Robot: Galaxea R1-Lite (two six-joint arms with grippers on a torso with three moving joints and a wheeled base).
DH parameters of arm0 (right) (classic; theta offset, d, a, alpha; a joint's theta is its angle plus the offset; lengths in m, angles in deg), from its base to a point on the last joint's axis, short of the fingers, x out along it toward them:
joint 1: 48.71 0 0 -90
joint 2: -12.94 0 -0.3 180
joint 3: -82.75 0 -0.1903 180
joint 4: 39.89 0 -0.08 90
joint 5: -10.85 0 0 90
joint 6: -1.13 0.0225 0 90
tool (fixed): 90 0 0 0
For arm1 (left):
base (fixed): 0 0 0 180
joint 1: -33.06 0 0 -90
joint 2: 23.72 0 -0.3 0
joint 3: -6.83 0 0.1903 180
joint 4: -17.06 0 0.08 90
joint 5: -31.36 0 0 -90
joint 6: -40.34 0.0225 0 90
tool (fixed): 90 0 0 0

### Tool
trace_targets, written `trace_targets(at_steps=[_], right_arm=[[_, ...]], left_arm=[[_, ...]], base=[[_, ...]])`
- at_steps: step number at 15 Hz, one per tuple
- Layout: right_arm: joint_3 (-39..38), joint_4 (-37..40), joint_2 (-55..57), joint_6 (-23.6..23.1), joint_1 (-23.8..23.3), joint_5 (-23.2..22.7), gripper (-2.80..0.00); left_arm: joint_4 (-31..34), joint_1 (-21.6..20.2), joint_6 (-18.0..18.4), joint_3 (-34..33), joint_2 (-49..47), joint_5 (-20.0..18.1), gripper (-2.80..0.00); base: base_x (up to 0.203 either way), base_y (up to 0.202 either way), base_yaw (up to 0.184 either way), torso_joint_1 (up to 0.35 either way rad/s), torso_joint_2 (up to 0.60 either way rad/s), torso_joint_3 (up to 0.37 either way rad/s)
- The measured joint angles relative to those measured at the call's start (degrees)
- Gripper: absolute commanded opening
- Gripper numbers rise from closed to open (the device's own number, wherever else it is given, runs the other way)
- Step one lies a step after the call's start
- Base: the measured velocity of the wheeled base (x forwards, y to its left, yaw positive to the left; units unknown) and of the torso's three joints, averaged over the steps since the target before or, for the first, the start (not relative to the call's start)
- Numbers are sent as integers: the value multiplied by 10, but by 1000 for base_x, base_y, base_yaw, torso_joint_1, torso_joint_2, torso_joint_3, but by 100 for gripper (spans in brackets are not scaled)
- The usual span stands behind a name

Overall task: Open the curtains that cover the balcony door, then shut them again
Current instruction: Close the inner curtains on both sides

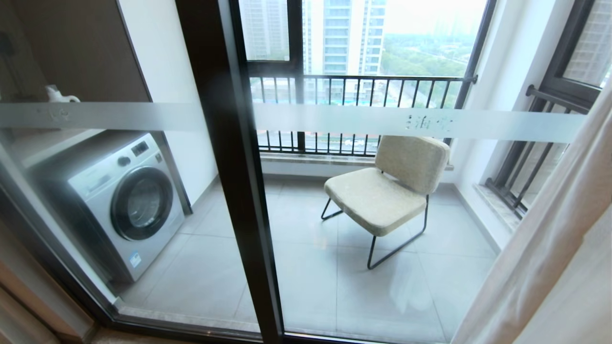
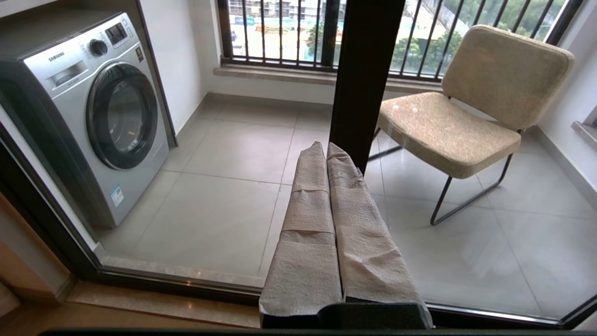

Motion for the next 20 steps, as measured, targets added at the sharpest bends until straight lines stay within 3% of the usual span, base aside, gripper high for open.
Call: trace_targets(at_steps=[20], right_arm=[[20, -69, 75, -1, 27, 2, -280]], left_arm=[[0, -1, 0, 0, 0, 0, -280]], base=[[0, 191, -1, 1, 1, 3]])
